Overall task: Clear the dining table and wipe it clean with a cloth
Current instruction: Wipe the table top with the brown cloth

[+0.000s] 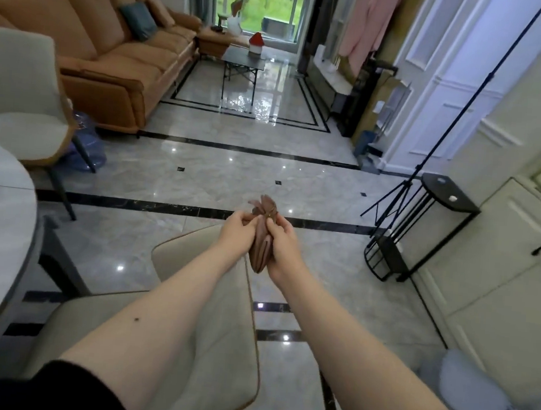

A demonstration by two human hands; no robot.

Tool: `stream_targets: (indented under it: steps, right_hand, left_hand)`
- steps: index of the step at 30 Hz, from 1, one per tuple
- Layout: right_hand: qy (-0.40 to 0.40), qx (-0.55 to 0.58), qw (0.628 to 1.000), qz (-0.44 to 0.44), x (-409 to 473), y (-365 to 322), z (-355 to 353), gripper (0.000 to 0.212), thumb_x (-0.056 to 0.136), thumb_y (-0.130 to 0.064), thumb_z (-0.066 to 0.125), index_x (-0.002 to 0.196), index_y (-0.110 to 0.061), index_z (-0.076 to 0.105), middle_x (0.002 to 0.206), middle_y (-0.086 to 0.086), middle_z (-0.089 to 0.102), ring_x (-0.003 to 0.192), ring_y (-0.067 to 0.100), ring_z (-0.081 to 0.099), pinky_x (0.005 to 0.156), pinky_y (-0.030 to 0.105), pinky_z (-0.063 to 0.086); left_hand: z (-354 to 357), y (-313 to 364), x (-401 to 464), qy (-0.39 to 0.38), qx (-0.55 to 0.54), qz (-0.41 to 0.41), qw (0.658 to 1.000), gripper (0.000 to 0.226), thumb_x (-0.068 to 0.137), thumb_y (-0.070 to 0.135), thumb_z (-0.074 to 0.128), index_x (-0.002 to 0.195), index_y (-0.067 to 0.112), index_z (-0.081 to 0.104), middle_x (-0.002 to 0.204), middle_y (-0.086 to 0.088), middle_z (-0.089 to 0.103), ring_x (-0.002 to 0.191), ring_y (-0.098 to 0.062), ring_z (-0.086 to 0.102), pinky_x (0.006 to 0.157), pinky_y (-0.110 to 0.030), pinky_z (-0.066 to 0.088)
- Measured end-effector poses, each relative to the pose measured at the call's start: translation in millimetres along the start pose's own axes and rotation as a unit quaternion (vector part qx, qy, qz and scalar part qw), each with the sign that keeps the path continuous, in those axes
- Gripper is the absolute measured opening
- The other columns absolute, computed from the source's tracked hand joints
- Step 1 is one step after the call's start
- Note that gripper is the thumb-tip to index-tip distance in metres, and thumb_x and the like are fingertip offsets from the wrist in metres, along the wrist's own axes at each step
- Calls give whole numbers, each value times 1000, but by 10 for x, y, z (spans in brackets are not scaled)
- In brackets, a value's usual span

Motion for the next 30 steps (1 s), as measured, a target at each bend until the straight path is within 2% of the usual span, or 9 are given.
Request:
stream_targets:
  steps: [3,6,9,19,23,26,30]
  right_hand:
    - [21,3,1000,16,246,-219,-406,32,99,-10,43,130,-4,47,122,23,60,113,32,60,91,39,52]
    - [24,-1,999,37,449,-319,-714,32,99,-13,41,130,-8,50,123,19,61,114,30,60,101,47,46]
    - [8,-3,999,37,669,-417,-889,32,100,-13,38,127,-8,53,125,16,61,116,29,59,105,49,42]
    - [38,-26,996,70,1603,-682,-1353,28,98,-14,44,124,-10,55,117,17,64,108,28,63,97,44,49]
    - [43,-56,993,90,2143,-865,-1678,31,96,-18,50,124,-5,54,117,18,64,109,28,62,100,44,47]
    - [28,-99,990,96,2553,-1109,-1891,32,97,-17,49,125,-2,52,121,19,62,113,27,60,100,38,47]
    - [-10,-131,987,89,2995,-1405,-1941,31,98,-15,44,124,0,53,119,19,63,106,25,63,90,34,51]
  left_hand:
    - [523,52,184,-43,17,-32,998,22,96,32,46,102,13,57,100,-8,65,91,-19,60,79,-32,50]
    - [904,37,340,-88,35,-78,992,27,97,35,42,108,14,54,104,-9,62,98,-24,60,90,-41,51]
    - [1132,42,555,-106,55,-85,989,31,97,37,40,110,14,55,105,-9,63,99,-24,60,93,-43,50]
    - [1812,67,1349,-110,36,-115,987,32,97,33,40,102,13,64,105,-12,66,98,-27,62,91,-44,52]
    - [2208,89,1722,-101,-10,-164,981,36,96,39,40,105,16,65,100,-12,69,93,-26,66,86,-40,55]
    - [2522,212,1974,-97,-37,-179,978,36,96,39,41,103,14,65,97,-13,71,90,-27,68,85,-37,55]
    - [2732,378,2270,-73,-70,-182,978,40,95,42,40,101,13,66,98,-15,71,95,-31,67,88,-40,55]
Point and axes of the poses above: each hand's wrist, its own x-axis towards the middle knuckle, its own z-axis out of the palm, y = z × x, the point moved 5 cm from there along x, towards the middle knuckle
